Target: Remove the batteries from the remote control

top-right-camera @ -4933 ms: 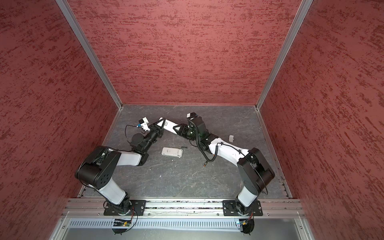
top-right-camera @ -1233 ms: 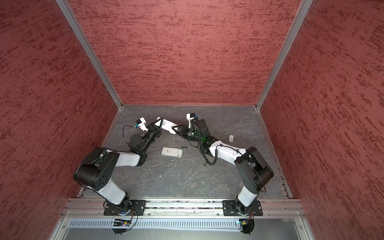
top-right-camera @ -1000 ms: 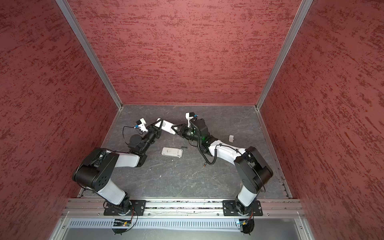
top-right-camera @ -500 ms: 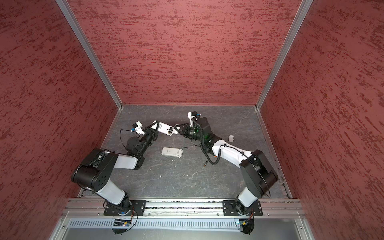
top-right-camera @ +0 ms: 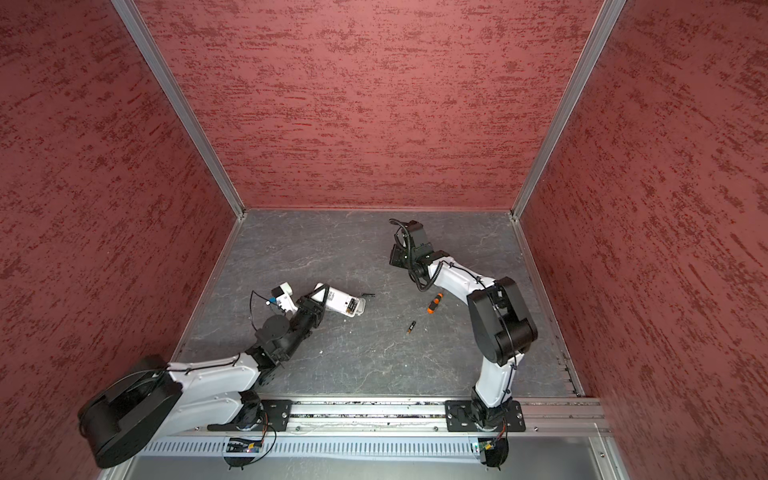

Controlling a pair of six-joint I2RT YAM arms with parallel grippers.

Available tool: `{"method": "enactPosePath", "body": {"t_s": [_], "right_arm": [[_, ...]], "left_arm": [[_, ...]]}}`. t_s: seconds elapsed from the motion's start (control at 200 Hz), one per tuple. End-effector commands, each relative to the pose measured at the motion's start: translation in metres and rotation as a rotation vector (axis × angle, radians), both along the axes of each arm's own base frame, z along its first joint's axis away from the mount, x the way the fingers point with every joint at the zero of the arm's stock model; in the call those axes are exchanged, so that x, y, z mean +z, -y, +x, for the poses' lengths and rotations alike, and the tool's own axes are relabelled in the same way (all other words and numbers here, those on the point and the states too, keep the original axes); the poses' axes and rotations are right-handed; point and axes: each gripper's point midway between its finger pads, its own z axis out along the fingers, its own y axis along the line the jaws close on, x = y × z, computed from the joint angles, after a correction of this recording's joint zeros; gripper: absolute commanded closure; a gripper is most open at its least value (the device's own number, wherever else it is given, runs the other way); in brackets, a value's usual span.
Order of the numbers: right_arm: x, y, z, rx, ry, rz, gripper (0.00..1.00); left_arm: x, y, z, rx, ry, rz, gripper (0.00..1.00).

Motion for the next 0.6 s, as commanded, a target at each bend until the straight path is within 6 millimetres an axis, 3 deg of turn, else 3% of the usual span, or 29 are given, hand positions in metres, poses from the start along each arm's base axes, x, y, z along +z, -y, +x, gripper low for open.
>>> {"method": "enactPosePath", "body": {"t_s": [0.0,0.18,0.291,0.366,0.596], "right_arm": [[-0.025,0.028,0.005,-0.025,-0.035,-0.209,1.00],[-0.043,0.041,0.007,-0.056,-0.055,-0.299,1.00],[-0.053,0.044,0.007,-0.050,-0.082,-0.334,1.00],[-0.058,0.044,0.007,-0.050,-0.089,-0.340,1.00],[-0.065,0.043,0.007,-0.046,-0.102,-0.336,0.83]], "left_arm": [[-0.038,-0.023,-0.013,0.153,-0.117,0.153,1.00],[-0.068,-0.024,-0.037,0.191,-0.206,0.194,1.00],[-0.084,-0.022,-0.042,0.199,-0.235,0.215,1.00],[-0.083,-0.016,-0.039,0.197,-0.225,0.193,1.00],[-0.100,-0.011,-0.041,0.190,-0.254,0.212,1.00]]}}
